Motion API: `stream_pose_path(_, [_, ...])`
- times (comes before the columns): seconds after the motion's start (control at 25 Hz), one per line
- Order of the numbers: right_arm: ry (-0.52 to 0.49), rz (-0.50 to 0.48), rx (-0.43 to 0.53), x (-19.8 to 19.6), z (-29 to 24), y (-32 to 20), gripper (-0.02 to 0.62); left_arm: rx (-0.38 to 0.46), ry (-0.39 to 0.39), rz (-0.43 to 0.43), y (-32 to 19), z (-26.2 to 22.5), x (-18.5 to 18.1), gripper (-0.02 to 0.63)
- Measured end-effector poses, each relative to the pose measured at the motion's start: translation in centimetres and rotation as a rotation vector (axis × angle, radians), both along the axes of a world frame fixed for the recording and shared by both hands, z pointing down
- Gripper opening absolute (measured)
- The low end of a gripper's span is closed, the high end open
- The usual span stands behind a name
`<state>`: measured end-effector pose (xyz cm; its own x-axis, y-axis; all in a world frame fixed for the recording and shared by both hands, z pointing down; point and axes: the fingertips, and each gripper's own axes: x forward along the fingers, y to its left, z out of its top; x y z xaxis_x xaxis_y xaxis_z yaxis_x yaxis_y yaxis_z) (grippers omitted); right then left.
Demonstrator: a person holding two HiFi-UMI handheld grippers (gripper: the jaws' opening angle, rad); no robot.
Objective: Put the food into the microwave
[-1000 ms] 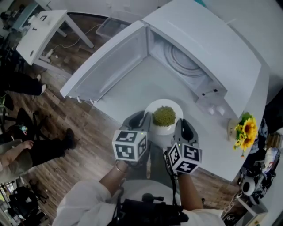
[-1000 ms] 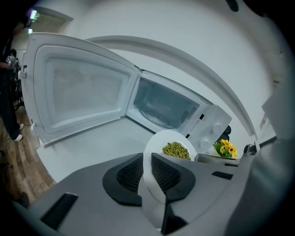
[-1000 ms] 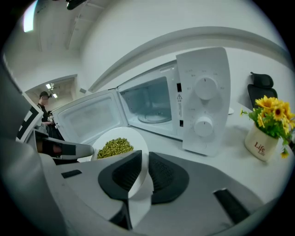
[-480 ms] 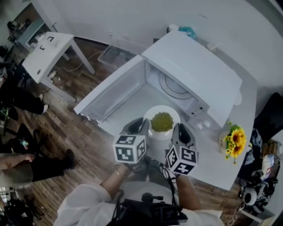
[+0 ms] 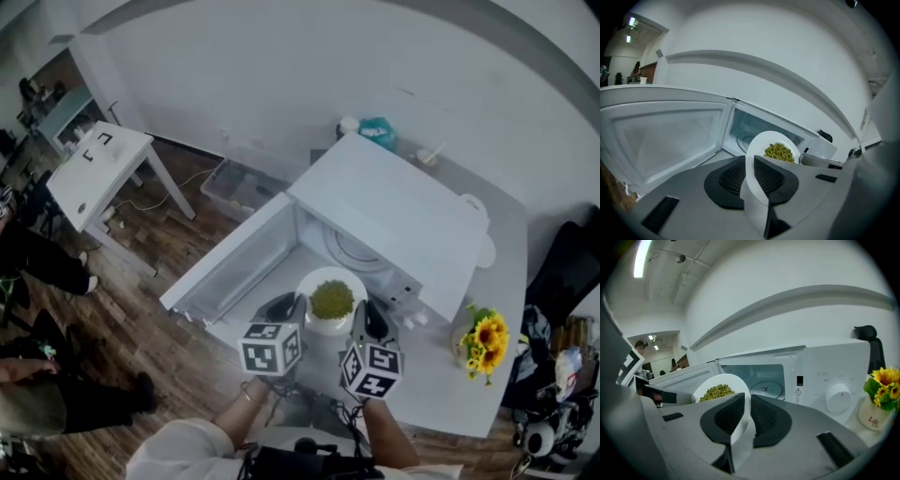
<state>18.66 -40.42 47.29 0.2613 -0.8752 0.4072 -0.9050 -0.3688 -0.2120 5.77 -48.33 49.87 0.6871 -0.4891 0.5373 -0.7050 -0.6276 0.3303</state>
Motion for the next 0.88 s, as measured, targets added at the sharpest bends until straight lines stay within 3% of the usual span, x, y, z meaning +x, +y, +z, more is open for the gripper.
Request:
stream_pose_path(0.44, [-0.047, 0.098, 0.040, 2.4, 4.0, -4.7, 0.052, -0.007, 0.040, 0.025, -6.2, 2.6, 3.1, 0.069])
stream_pose_path(0.88, [-0.018, 0.200, 0.076, 5.8, 7.6, -8.8, 0.052, 0.017, 0.082, 0.031, -11.2, 6.4, 7.1, 0.069])
